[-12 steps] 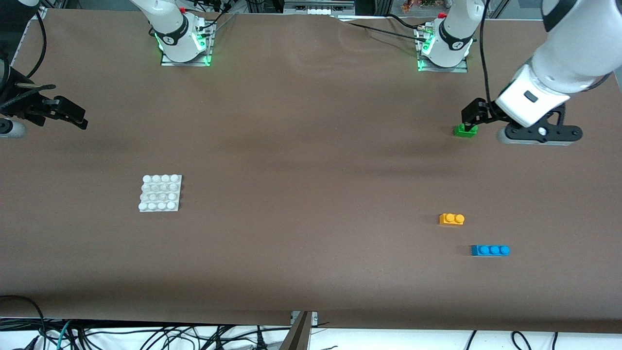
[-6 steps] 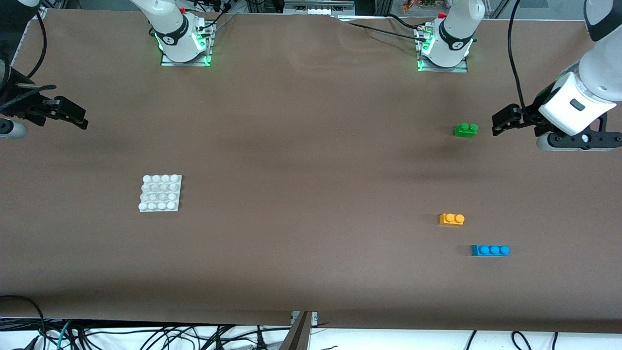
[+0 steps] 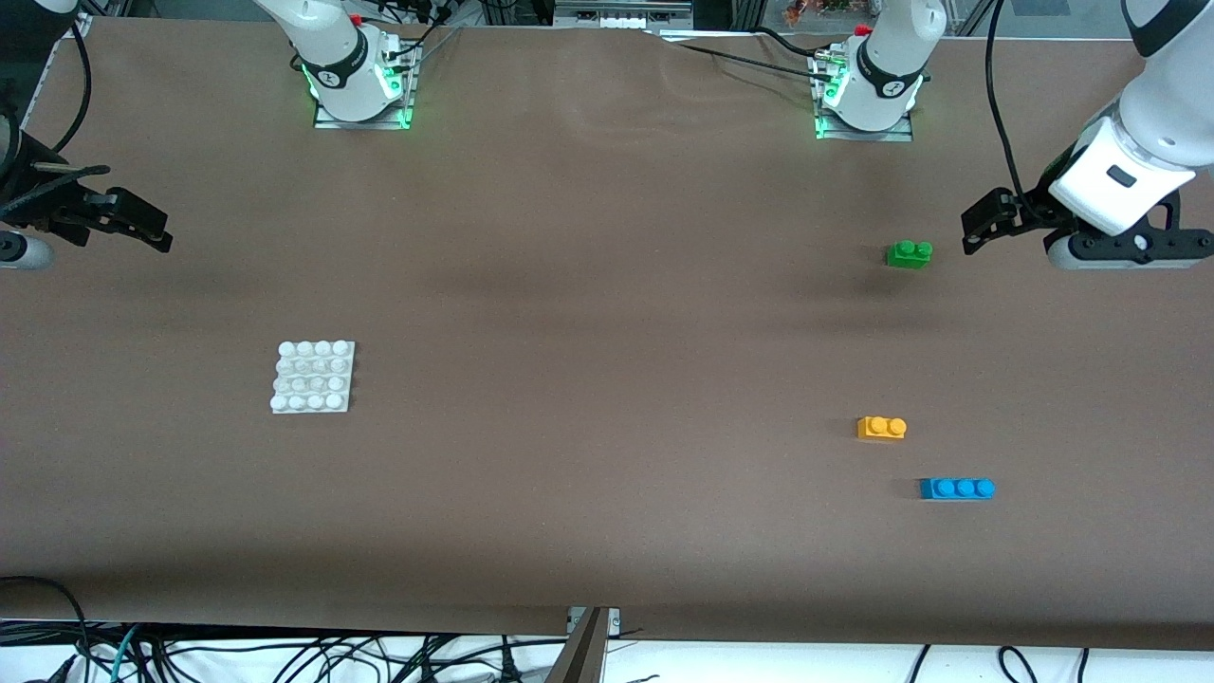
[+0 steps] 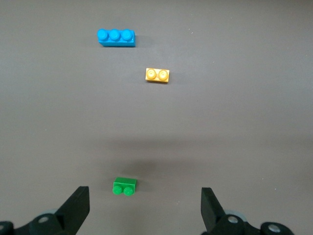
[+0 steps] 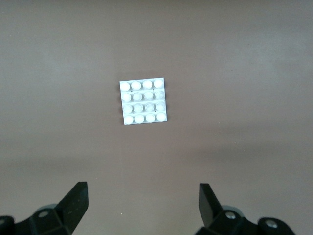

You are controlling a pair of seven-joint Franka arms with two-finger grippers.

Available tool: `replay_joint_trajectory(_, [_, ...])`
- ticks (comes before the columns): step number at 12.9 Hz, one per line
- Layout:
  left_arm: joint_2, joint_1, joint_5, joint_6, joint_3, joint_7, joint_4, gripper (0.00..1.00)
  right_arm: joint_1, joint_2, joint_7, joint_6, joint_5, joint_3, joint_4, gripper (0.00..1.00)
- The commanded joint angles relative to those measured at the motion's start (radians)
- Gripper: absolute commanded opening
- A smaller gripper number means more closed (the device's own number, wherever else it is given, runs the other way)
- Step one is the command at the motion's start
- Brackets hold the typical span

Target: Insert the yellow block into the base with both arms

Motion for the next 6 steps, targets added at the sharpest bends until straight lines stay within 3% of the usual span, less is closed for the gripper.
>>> replay_joint_trajectory(1, [-0.034,-0.018,-0.019,0.024,0.022,0.025,-0.043,1.0,-0.002,-0.002,-0.018,-0.011,0.016,0.001,0.004,1.0])
replay_joint_trajectory(6, [-0.013,-0.016,-0.019,0.003,0.018,0.027,-0.011,1.0,-0.002,-0.002,-0.018,-0.011,0.016,0.001,0.004,1.0])
